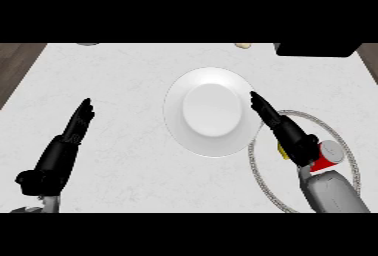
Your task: Pick the can from the placemat and place it in the plate
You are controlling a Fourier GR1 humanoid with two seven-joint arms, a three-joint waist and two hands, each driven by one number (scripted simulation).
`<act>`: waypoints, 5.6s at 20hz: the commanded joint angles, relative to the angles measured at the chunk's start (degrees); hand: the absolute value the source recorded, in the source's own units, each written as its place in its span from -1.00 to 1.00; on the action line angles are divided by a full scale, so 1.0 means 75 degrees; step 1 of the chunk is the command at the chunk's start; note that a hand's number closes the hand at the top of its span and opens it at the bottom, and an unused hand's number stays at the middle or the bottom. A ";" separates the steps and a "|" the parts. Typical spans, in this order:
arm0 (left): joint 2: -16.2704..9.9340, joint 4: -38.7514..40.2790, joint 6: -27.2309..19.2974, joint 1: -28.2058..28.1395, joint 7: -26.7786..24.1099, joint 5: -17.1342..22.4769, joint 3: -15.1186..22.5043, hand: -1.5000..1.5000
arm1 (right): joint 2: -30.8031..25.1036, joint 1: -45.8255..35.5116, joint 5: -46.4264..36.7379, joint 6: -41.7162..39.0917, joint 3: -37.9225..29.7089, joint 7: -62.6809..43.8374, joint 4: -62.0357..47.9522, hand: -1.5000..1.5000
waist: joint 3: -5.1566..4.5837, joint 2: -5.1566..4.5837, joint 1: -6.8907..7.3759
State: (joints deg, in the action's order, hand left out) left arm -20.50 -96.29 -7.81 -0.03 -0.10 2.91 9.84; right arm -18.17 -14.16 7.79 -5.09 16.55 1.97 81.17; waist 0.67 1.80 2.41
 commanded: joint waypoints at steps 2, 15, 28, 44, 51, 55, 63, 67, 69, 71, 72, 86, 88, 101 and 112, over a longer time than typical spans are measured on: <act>-0.0015 0.0103 -0.0056 0.0101 0.0066 -0.0087 -0.0451 0.00 | 0.0419 -0.0214 0.0571 -0.0134 -0.0276 -0.0738 0.0870 -1.00 | -0.0091 -0.0226 -0.0320; 0.0519 0.2050 -0.0042 0.1942 0.0749 -0.0189 -0.0558 0.00 | -0.1070 0.1494 -0.1619 -0.0261 0.0257 0.1259 0.1491 -1.00 | -0.0087 -0.0245 -0.0438; 0.0688 0.1968 -0.0092 0.1849 0.0743 -0.0479 -0.0553 0.00 | -0.3696 0.1950 -0.2078 -0.0942 -0.1806 0.0147 0.3932 -1.00 | -0.0105 -0.0209 -0.0482; 0.0921 0.2482 0.0298 0.2101 0.0510 -0.0551 -0.0888 0.00 | -0.3874 0.0302 -0.2690 -0.3569 -0.1267 -0.2115 0.2814 -1.00 | -0.0091 -0.0257 -0.0276; 0.0804 0.1977 0.0528 0.2083 0.0872 -0.0519 -0.1181 0.00 | -0.3560 0.0559 -0.3633 -0.4108 -0.1168 -0.1843 0.2635 -1.00 | -0.0088 -0.0241 -0.0310; 0.0822 0.2172 0.0705 0.1900 0.0625 -0.0583 -0.1262 0.00 | -0.3119 -0.0406 -0.4275 -0.4327 -0.0971 -0.1691 0.1465 -1.00 | -0.0090 -0.0252 -0.0264; 0.1312 0.1941 0.0368 0.1841 0.0739 -0.1145 -0.1021 0.00 | -0.2431 0.0413 -0.5661 -0.3790 -0.0727 -0.0945 0.1051 -1.00 | -0.0088 -0.0239 -0.0315; 0.1136 0.2990 0.0779 0.2175 0.0156 -0.0874 -0.1520 0.00 | -0.2589 0.0580 -0.6100 -0.3696 -0.0869 -0.0262 0.0548 -1.00 | -0.0090 -0.0245 -0.0344; 0.1090 0.1862 0.0772 0.1867 0.0824 -0.1015 -0.1373 0.00 | -0.1974 0.0011 -0.6279 -0.3949 -0.0858 -0.0796 0.0325 -1.00 | -0.0089 -0.0237 -0.0298; 0.1296 0.1423 0.0665 0.1697 0.1035 -0.1100 -0.1217 0.00 | -0.1985 0.0259 -0.6428 -0.3829 -0.0961 -0.0406 0.0217 -1.00 | -0.0088 -0.0233 -0.0298; 0.1157 0.2388 0.0852 0.2123 0.0614 -0.0905 -0.1665 0.00 | -0.2169 0.0125 -0.6651 -0.3790 -0.1126 -0.0054 0.0041 -1.00 | -0.0089 -0.0242 -0.0318; 0.1362 0.1821 0.1002 0.1925 0.0868 -0.1077 -0.1464 0.00 | -0.1829 -0.1529 -0.7993 -0.1748 -0.1501 0.2020 -0.3346 1.00 | -0.0080 -0.0291 -0.0149; 0.1543 0.2327 0.0794 0.2149 0.0468 -0.1290 -0.1389 0.00 | -0.2007 -0.2042 -0.8163 -0.1312 -0.1639 0.2534 -0.4364 1.00 | -0.0076 -0.0340 -0.0098; 0.1429 0.2060 0.0955 0.1948 0.0746 -0.1179 -0.1489 0.00 | -0.2015 -0.3743 -0.6625 0.0499 -0.3597 0.5066 -0.5566 1.00 | -0.0073 -0.0289 -0.0148; 0.1239 0.2059 0.1171 0.1731 0.0534 -0.1091 -0.1710 0.00 | -0.1017 -0.4484 -0.5736 -0.1472 -0.3217 0.4821 -0.4168 1.00 | -0.0094 -0.0232 -0.0282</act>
State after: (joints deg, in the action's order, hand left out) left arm -10.23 -81.80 -0.53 14.14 6.02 -5.94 -2.16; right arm -28.70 -45.87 -37.08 -11.94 -8.58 39.77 47.97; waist -0.01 0.10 0.26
